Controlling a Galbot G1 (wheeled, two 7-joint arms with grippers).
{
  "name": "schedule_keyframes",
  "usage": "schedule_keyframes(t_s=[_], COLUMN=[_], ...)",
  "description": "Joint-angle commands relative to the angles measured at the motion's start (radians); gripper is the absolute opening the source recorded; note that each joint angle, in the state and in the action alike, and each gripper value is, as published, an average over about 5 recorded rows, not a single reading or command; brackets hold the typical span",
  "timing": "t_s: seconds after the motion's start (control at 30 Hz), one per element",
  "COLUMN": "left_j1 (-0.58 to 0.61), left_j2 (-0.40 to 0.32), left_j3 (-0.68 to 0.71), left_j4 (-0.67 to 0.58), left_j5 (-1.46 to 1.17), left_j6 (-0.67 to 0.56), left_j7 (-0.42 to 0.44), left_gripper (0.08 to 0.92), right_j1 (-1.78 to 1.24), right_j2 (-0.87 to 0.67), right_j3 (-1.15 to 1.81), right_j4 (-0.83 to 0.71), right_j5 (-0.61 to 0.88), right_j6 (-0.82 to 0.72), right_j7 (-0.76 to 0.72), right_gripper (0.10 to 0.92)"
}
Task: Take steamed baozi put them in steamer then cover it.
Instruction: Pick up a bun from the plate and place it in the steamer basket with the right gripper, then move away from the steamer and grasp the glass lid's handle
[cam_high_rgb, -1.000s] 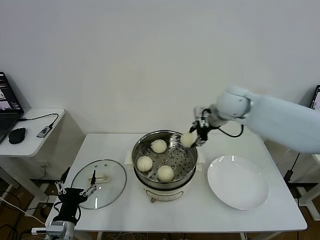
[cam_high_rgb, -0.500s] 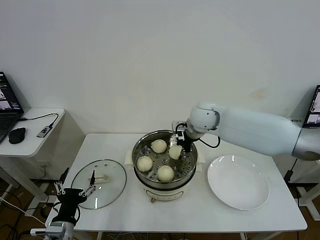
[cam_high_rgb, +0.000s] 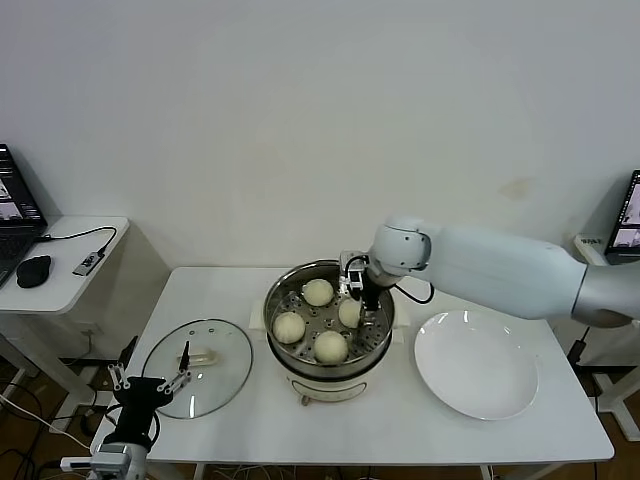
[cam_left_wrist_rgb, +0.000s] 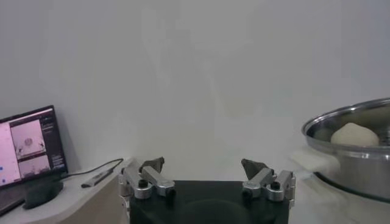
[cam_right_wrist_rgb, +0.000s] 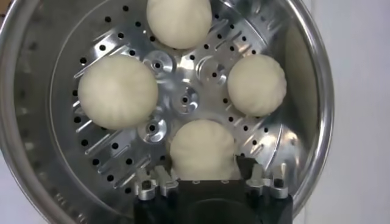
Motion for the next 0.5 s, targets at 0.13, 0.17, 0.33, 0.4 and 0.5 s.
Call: schedule_keyframes(t_s=[0.13,0.17,0.33,0.4,0.5], left_j1=[-0.002,-0.002,-0.007,-0.01,-0.012], left_j2=[0.0,-0.001,-0.004,-0.007,-0.012], left_j3=[0.009,0.01,0.011,0.011,0.011], left_j4=[0.0,0.0,0.008,0.015,0.018], left_j5=[-0.019,-0.02,-0.025,-0.027,-0.024], left_j6=[0.0,-0.001,-0.007,-0.01,-0.013], left_j7=[0.006,0.007,0.005,0.004,0.003], left_gripper=[0.823,0.823,0.823,0.823,0.823], right_j1=[-0.038,-0.071,-0.387,-0.585,-0.882], right_j2=[-0.271,-0.317,-0.5,-0.545,-0.564], right_j3=[0.191,0.221,0.483,0.644,0.888], right_j4=[0.219,0.25,0.374,0.413,0.458], right_j5=[0.03,0.045,0.108,0.103,0.07], right_j6=[0.038,0.053,0.211,0.305,0.419], right_j7=[0.167,0.221,0.504,0.612,0.731], right_gripper=[0.822,0.822,0.823,0.823,0.823])
